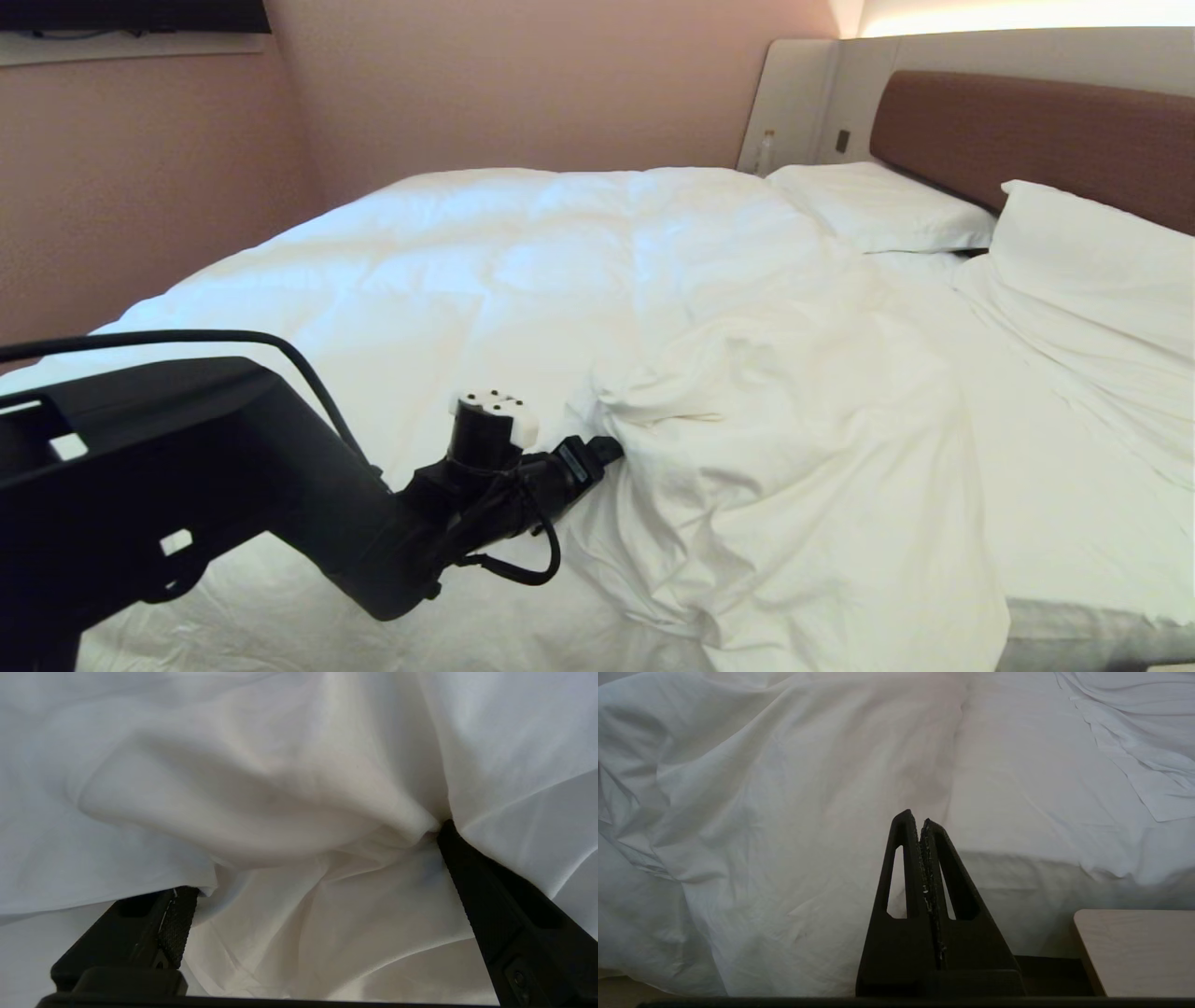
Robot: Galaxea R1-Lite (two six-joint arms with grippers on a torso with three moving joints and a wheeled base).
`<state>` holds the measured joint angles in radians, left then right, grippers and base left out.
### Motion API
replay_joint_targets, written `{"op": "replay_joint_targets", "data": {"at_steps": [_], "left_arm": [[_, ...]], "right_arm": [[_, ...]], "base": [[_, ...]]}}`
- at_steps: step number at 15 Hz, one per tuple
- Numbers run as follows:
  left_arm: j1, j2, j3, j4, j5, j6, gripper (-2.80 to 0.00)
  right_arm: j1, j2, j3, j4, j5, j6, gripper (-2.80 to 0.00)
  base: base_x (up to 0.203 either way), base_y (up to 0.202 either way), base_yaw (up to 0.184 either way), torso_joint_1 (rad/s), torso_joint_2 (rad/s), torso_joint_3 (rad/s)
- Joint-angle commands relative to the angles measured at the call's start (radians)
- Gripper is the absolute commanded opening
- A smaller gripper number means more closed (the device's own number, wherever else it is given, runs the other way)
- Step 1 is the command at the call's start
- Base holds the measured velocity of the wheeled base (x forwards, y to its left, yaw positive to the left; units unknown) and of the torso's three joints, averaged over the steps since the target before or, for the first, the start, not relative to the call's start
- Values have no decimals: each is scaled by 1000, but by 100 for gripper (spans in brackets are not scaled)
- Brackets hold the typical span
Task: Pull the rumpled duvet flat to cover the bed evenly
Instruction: Flatten the corners of the folded blanket
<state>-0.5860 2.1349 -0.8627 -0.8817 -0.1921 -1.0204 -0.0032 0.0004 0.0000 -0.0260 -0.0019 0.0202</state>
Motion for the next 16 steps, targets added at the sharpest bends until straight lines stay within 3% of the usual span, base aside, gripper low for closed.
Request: {"op": "replay_joint_targets", "data": {"at_steps": [1, 2, 3, 7, 11, 16], "left_arm": [[0, 7, -4, -5, -1, -6, 0], [0, 7, -7, -6, -18, -6, 0], [-1, 5, -10, -10, -64, -7, -280], [-1, 4, -6, -35, -73, -16, -280], [-4, -22, 29, -80, -133, -21, -280], [-86, -218, 116, -76, -132, -17, -280]], "right_arm": [[0, 0, 0, 0, 0, 0, -280], [0, 0, 0, -2, 0, 1, -280], [0, 0, 0, -2, 0, 1, -280], [0, 0, 0, -2, 0, 0, -280], [0, 0, 0, -2, 0, 1, -280], [0, 0, 0, -2, 0, -2, -280]], "base": [[0, 0, 0, 0, 0, 0], [0, 0, 0, 0, 0, 0], [0, 0, 0, 0, 0, 0], [0, 0, 0, 0, 0, 0], [0, 0, 0, 0, 0, 0], [0, 0, 0, 0, 0, 0]]}}
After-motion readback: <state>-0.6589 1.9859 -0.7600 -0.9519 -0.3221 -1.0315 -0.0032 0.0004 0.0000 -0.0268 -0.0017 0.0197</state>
